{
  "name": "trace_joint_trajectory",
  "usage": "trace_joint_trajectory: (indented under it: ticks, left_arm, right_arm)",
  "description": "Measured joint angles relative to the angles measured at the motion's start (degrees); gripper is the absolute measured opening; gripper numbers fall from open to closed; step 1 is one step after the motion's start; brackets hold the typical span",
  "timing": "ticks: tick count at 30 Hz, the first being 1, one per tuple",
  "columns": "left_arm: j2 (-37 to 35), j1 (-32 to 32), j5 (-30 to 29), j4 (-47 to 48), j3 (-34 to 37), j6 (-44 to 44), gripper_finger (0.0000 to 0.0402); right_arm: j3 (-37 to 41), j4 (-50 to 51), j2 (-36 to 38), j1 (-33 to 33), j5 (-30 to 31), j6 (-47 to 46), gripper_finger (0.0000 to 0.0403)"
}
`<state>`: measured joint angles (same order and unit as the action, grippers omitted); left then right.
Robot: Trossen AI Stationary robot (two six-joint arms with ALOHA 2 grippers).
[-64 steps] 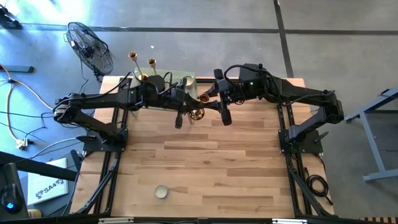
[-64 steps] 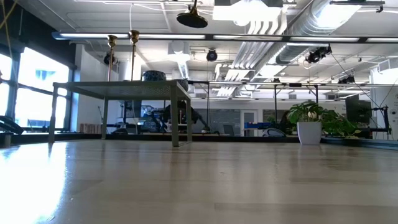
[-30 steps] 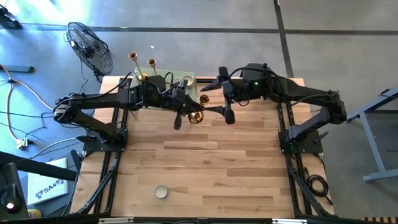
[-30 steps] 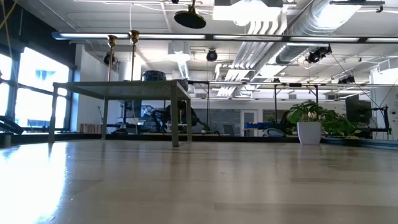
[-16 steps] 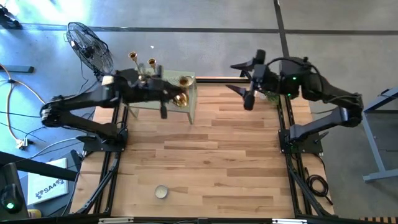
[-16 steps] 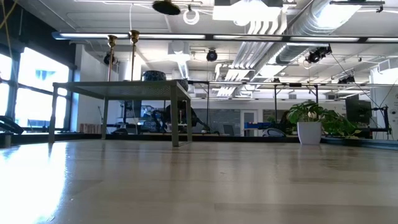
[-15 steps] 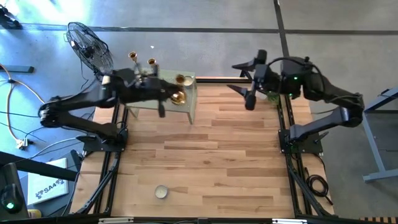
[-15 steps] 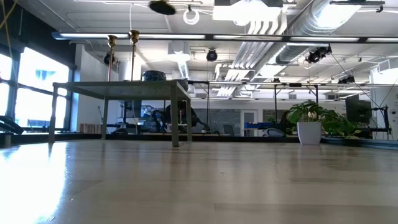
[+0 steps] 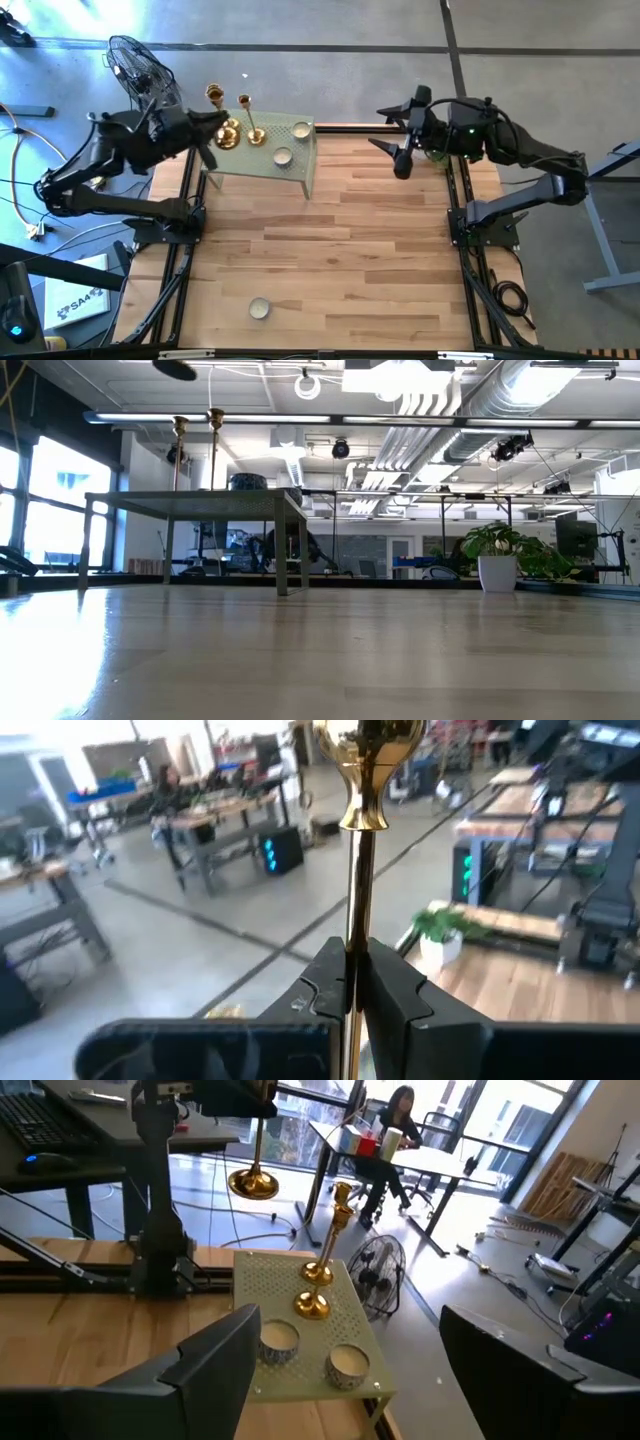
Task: Pick & Place candle stick holders
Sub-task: Put the gold candle holder on the shelf
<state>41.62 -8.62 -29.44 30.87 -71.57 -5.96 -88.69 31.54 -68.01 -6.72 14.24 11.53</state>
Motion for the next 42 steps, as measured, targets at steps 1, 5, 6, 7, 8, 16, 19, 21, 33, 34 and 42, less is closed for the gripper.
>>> trace_joint_trajectory:
  ticks: [1,5,6,7,8,16,19,21,33,34,42]
  left_arm:
    - [-0.9,0.0,-0.6,1.9,0.0,0.6,0.0009]
    - [-3.6,0.0,-2.5,8.4,0.0,2.5,0.0009]
    - [-4.3,0.0,-3.2,9.6,0.3,3.2,0.0009]
    - [-4.9,0.0,-3.8,9.9,1.0,3.8,0.0009]
    - [-5.9,0.0,-3.9,9.6,2.0,4.3,0.0009]
    - [-16.1,0.0,2.2,-0.9,18.4,5.2,0.0009]
    - [-20.3,0.0,1.5,-8.0,26.0,3.9,0.0009]
    - [-22.8,0.0,-0.2,-12.3,30.2,2.1,0.0009]
    - [-31.1,0.0,-6.4,-17.7,40.5,-0.2,0.0009]
    - [-31.1,0.0,-7.3,-17.6,41.0,-0.1,0.0009]
    - [-31.0,0.0,-10.3,-21.5,44.9,0.2,0.0009]
  right_arm:
    - [0.9,-1.5,0.2,0.0,0.0,0.5,0.0303]
    - [4.6,-7.0,0.6,0.0,0.0,2.3,0.0303]
    - [5.2,-8.2,0.7,0.0,0.0,2.5,0.0303]
    - [5.9,-9.5,0.8,0.0,0.0,2.6,0.0303]
    - [6.6,-10.8,1.1,0.0,0.0,2.6,0.0303]
    - [11.5,-18.2,2.9,0.0,0.0,3.1,0.0303]
    - [12.5,-19.9,3.0,0.0,0.0,3.6,0.0303]
    - [12.8,-20.2,2.9,-0.1,-0.4,3.6,0.0303]
    - [12.8,-22.8,2.8,0.0,-4.2,2.0,0.0303]
    - [12.8,-22.8,2.8,0.0,-4.2,1.8,0.0303]
    - [12.8,-22.8,2.8,0.0,-6.5,0.6,0.0303]
